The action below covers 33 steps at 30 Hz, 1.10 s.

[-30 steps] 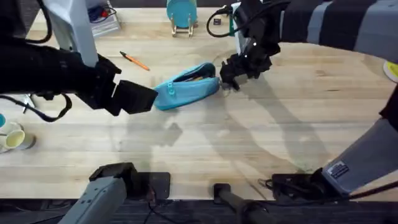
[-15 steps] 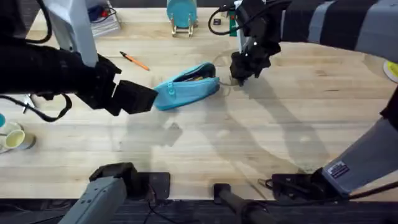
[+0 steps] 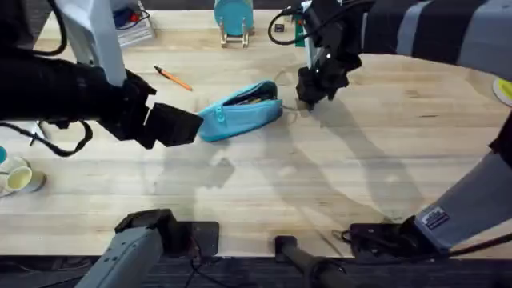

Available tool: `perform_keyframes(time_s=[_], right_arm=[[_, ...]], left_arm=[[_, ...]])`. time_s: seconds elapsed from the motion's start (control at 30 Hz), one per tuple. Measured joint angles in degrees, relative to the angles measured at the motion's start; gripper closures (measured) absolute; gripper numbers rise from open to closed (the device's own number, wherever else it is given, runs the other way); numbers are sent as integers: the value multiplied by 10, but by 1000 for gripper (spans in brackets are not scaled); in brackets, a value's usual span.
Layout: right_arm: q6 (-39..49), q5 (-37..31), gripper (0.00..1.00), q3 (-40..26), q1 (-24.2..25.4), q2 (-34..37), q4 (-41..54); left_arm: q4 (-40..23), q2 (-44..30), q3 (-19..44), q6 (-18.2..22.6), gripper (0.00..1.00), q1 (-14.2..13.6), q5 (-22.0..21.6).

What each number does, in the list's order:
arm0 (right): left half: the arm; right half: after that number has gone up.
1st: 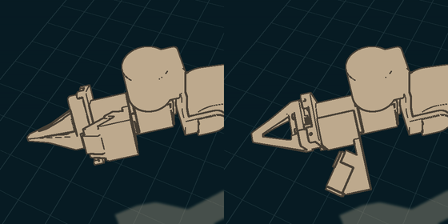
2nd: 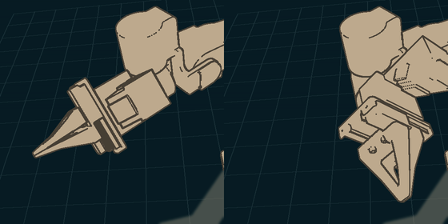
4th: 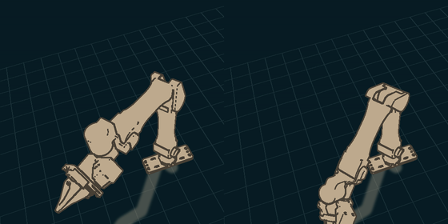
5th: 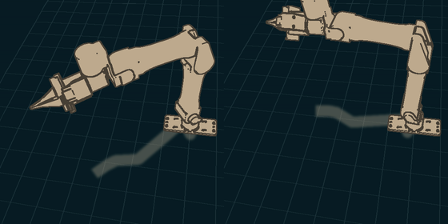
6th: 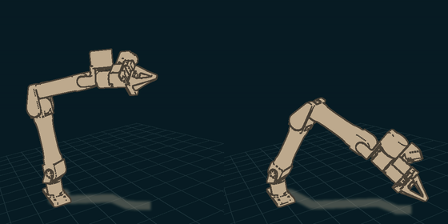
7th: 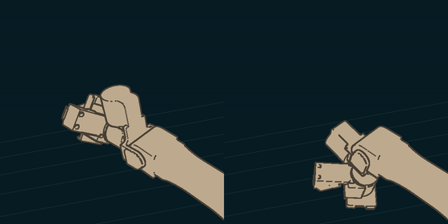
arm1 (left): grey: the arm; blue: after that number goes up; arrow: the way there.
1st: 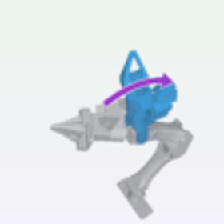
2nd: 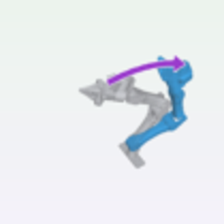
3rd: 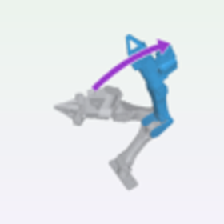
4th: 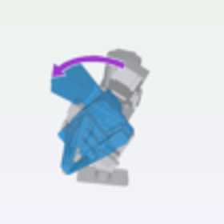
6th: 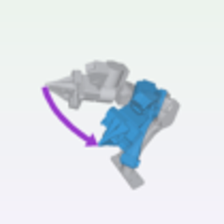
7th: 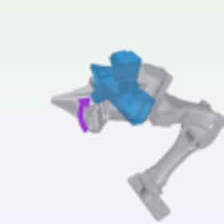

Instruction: Unzip the bag, pick up the pens from the table one at a time and place them inside, then zip the bag closed.

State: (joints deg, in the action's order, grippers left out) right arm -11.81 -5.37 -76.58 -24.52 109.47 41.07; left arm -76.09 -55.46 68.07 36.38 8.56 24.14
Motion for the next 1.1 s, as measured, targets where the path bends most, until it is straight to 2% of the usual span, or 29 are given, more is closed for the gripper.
perform_keyframes(time_s=[0.37,0.63,0.83,1.1], right_arm=[[38,5,967,7,0,-19,35],[117,7,967,-17,0,-98,36],[211,6,967,-37,0,-136,-3],[362,6,968,-37,0,-141,-68]], left_arm=[[0,0,0,0,6,0,0],[0,0,0,0,6,0,0],[0,0,0,0,6,0,0],[0,0,0,0,6,0,0]])
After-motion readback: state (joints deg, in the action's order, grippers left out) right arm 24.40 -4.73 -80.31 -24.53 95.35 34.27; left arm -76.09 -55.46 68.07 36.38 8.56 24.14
